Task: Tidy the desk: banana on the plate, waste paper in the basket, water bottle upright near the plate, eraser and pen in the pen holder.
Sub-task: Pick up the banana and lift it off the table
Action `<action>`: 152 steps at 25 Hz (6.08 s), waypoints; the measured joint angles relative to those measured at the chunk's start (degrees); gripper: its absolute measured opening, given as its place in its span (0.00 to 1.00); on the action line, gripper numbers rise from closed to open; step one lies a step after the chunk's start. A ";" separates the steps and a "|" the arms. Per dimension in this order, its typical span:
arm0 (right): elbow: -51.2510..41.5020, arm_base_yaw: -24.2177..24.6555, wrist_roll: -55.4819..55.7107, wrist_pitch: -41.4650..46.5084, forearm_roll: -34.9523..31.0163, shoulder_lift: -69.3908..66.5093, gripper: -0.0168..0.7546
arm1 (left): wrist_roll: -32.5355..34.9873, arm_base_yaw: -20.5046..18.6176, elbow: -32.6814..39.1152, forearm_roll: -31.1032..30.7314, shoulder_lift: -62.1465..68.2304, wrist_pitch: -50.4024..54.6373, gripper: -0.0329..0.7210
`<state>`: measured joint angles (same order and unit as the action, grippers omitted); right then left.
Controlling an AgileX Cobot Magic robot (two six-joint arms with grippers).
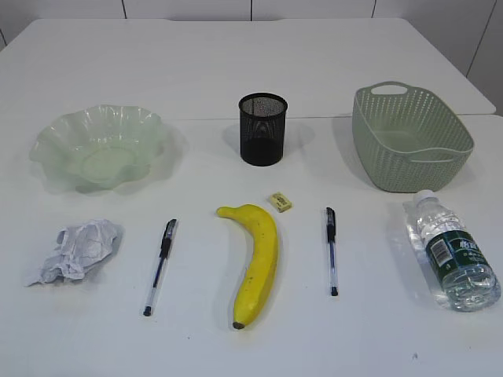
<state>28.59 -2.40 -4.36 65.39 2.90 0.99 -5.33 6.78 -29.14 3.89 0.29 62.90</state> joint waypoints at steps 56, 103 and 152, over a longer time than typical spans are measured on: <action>2.87 0.00 -0.11 -5.50 -2.90 -4.61 0.77 | 0.42 0.00 -1.67 0.00 0.38 -3.64 0.66; 17.71 0.00 -0.34 -16.35 -6.48 -36.64 0.77 | -3.69 26.67 -56.35 10.22 93.58 -12.52 0.66; 17.71 0.00 0.03 -16.35 -6.48 -36.64 0.77 | -24.94 35.43 -58.03 7.72 123.91 -25.91 0.69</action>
<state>46.30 -2.40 -4.33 49.04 -3.58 -35.65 -30.27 42.21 -87.17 11.61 124.20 36.99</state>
